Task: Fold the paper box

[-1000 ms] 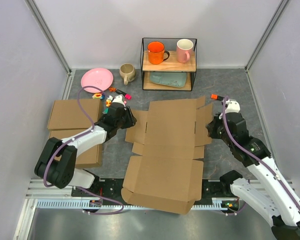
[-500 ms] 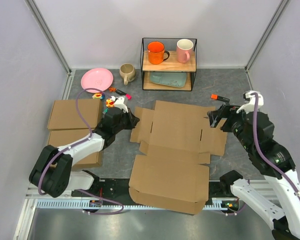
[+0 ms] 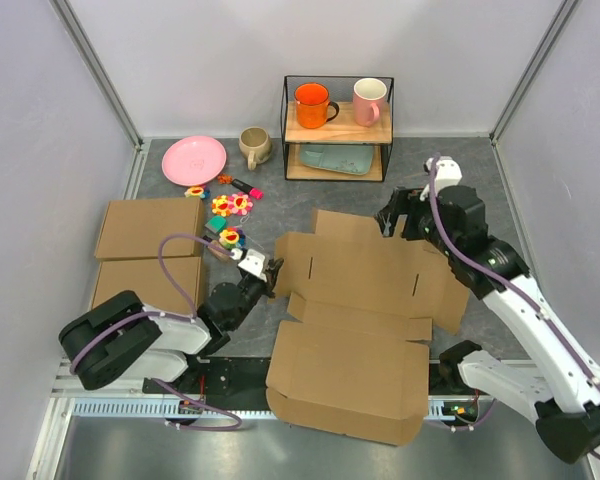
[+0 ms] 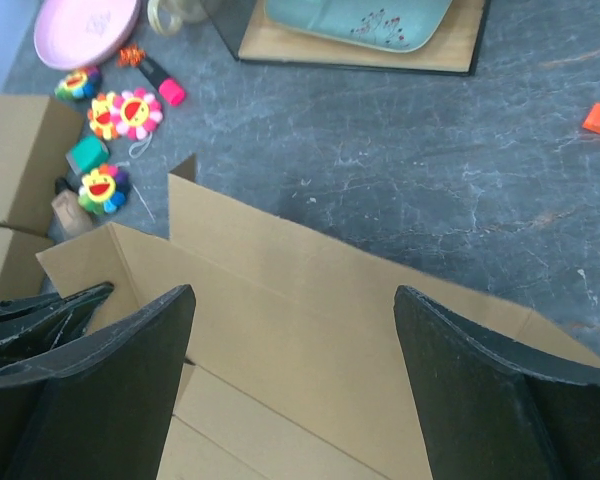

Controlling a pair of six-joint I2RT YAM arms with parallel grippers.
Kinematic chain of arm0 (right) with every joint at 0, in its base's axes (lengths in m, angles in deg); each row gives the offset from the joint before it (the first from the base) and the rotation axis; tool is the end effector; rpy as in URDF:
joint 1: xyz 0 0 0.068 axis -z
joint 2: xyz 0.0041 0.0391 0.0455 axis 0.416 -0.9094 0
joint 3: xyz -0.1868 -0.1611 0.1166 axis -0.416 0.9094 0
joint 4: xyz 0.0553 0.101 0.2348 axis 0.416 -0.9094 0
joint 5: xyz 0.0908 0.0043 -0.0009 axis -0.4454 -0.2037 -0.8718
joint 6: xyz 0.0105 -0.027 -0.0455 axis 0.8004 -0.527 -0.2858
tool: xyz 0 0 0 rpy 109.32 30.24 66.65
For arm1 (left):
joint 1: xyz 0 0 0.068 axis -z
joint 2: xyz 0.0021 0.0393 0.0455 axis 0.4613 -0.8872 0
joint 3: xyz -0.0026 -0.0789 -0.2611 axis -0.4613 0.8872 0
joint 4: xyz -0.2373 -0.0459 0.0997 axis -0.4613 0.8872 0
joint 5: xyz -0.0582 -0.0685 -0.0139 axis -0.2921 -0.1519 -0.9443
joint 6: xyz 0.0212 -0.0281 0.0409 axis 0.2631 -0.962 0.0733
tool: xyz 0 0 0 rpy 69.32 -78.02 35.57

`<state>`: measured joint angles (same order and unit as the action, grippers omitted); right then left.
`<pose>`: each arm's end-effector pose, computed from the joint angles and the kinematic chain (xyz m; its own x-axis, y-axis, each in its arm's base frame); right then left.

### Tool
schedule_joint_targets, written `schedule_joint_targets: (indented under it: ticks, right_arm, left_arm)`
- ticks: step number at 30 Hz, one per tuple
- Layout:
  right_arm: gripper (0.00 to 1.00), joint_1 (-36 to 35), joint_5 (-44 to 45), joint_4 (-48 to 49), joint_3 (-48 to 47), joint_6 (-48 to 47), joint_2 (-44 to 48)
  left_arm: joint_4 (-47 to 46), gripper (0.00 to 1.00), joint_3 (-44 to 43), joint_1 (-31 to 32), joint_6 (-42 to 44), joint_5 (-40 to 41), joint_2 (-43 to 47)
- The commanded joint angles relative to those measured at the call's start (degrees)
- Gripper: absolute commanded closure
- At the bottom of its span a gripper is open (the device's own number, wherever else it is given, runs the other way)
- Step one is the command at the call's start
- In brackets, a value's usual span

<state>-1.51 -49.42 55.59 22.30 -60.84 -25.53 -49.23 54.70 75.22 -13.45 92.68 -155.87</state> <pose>0.1758 0.0828 0.3698 -0.4435 0.1981 -0.8741 -0.2167 0.9226 0.3191 0.1453 -0.1459 0.1628 -0.0613 -0.0799 -0.9949 0.5294 0.8424 -0.1003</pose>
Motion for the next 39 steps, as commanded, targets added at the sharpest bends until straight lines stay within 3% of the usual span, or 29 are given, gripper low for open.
schedule_joint_targets:
  ticks: [1, 6, 18, 21, 31, 39]
  right_arm:
    - [0.11, -0.1, -4.7, 1.2, -4.6, -5.8, -4.4]
    - [0.05, -1.1, -6.6, 5.1, -2.3, -11.7, -5.4]
    - [0.02, -2.1, -16.7, 6.9, -13.6, -19.2, -24.8]
    - [0.02, -3.8, -15.4, 11.0, -13.4, -19.8, -27.5]
    - [0.02, -5.1, -16.5, 8.8, -19.1, -25.1, -40.2]
    - [0.28, -6.4, -19.7, 8.6, -19.4, -25.2, -43.7]
  left_arm:
    - [-22.2, 0.98, 4.1, 5.2, 14.2, 11.0, -5.4]
    - [-28.2, 0.98, 5.3, 10.3, 22.2, 18.7, -10.4]
    - [-28.2, 0.98, 4.2, 10.4, 21.6, 19.0, -12.5]
    - [-28.2, 0.98, 4.0, 10.4, 21.4, 19.6, -13.0]
    - [-27.6, 0.98, 0.5, 10.4, 24.8, 25.1, -14.2]
    - [-26.1, 0.98, -2.3, 10.3, 26.0, 29.4, -15.1]
